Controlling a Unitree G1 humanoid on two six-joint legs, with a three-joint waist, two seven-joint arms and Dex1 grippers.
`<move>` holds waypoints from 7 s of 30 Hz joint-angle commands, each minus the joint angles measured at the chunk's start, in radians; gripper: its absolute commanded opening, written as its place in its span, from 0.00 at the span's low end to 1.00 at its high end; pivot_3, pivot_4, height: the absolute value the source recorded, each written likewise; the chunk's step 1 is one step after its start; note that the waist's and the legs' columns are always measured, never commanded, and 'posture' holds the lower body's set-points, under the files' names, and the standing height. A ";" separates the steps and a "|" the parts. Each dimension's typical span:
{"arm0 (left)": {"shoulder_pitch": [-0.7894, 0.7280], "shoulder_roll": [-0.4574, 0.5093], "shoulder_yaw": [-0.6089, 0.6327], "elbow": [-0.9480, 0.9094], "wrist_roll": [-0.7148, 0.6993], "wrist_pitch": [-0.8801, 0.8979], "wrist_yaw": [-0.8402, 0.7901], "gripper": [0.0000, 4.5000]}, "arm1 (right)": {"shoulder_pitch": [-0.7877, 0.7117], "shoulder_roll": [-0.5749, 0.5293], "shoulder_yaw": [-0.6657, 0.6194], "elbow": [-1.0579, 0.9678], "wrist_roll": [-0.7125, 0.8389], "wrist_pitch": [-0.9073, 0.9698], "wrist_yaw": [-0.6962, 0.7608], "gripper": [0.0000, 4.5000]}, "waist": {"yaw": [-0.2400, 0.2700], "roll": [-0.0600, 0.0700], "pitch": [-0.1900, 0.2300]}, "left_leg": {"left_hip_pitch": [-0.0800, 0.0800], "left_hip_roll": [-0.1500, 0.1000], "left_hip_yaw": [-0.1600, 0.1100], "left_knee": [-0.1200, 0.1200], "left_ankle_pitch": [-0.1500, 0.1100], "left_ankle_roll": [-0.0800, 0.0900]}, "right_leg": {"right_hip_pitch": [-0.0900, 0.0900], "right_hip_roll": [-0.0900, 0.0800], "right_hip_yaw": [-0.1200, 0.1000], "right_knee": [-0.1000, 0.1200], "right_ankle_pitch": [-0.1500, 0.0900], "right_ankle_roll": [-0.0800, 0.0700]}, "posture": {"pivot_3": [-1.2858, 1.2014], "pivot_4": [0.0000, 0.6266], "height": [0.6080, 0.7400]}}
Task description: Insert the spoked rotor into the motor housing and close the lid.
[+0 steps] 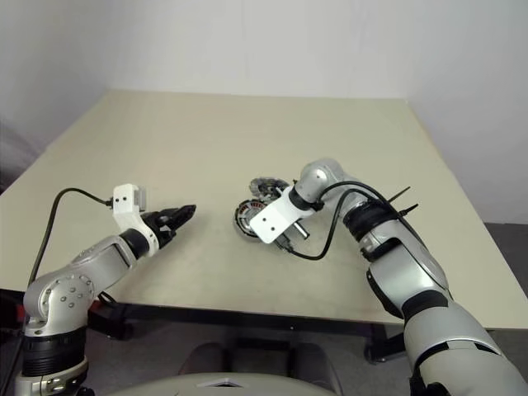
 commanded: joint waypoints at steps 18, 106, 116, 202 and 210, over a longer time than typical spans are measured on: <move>0.045 -0.065 -0.001 -0.079 0.028 -0.020 0.018 0.67 | 0.010 0.054 -0.051 -0.460 0.193 1.436 0.019 0.00 | 0.001 0.000 0.001 | -0.005 0.000 -0.001 0.000 0.002 -0.002 | -0.008 0.000 0.001 0.002 0.000 0.000 | 0.52 0.00 1.00; 0.005 -0.016 0.057 -0.081 0.029 0.055 -0.032 0.67 | 0.041 -0.241 -0.282 -0.576 0.569 1.323 -0.408 0.00 | 0.031 0.006 0.009 | 0.005 0.000 0.000 -0.007 0.005 -0.007 | 0.005 0.000 0.000 -0.003 0.001 0.000 | 0.52 0.00 1.00; -0.004 0.001 0.062 -0.072 0.026 0.061 -0.040 0.67 | 0.128 -0.266 -0.274 -0.662 0.551 1.283 -0.349 0.00 | 0.032 0.006 0.009 | 0.003 -0.001 0.000 -0.007 0.007 -0.004 | 0.002 0.000 0.000 -0.002 0.001 0.000 | 0.52 0.00 1.00; -0.063 0.078 0.099 -0.047 0.025 0.073 -0.056 0.67 | 0.368 0.144 -0.373 -0.367 0.533 0.903 -0.456 0.99 | 0.030 0.006 0.009 | 0.004 -0.001 0.000 -0.007 0.005 -0.008 | 0.003 0.000 0.000 -0.002 0.001 0.000 | 0.52 0.00 1.00; -0.061 0.089 0.111 -0.052 0.021 0.083 -0.055 0.67 | 0.401 0.142 -0.363 -0.359 0.506 0.871 -0.465 0.99 | 0.030 0.006 0.009 | 0.004 -0.001 0.000 -0.007 0.005 -0.008 | 0.003 0.000 0.000 -0.002 0.001 -0.001 | 0.52 0.00 1.00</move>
